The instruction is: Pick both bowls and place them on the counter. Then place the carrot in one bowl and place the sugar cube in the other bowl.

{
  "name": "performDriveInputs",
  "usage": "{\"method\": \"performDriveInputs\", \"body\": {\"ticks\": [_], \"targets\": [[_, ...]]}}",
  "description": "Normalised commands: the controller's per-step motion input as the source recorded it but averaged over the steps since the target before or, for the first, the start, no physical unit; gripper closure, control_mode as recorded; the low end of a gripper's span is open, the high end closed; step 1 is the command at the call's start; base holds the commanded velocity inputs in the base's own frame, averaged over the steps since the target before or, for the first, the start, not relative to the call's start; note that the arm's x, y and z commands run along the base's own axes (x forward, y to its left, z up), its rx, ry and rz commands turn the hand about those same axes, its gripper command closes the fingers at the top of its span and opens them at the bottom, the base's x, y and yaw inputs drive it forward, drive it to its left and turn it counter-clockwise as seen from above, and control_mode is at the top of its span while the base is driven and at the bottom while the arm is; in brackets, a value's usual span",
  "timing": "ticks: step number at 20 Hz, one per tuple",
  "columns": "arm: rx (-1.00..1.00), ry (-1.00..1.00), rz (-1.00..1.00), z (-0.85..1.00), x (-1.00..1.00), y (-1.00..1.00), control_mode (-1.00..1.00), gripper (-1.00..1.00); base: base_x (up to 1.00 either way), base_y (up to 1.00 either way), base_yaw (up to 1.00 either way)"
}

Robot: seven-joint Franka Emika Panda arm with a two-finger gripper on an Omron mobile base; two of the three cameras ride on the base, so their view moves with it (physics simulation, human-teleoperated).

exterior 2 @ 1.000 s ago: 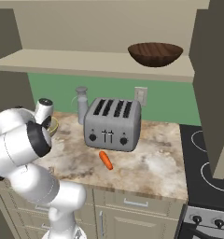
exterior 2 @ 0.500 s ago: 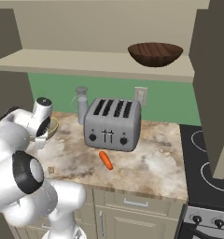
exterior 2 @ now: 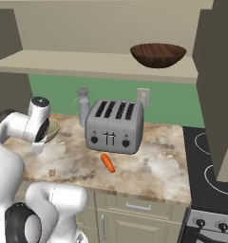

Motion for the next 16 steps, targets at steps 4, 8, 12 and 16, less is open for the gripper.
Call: {"method": "performDriveInputs", "body": {"ticks": [4,8,12,16], "targets": [[0.00,-0.12,-0.02,0.45,-0.54,-0.28,-1.00,-1.00,0.00,0.00,0.00],[0.00,-0.17,-0.10,0.49,-0.47,-0.26,-1.00,-1.00,0.00,0.00,0.00],[0.00,-0.08,-0.16,0.52,-0.36,-0.26,-1.00,-1.00,0.00,0.00,0.00],[0.00,-0.08,-0.16,0.59,-0.34,-0.28,-1.00,-1.00,0.00,0.00,0.00]]}}
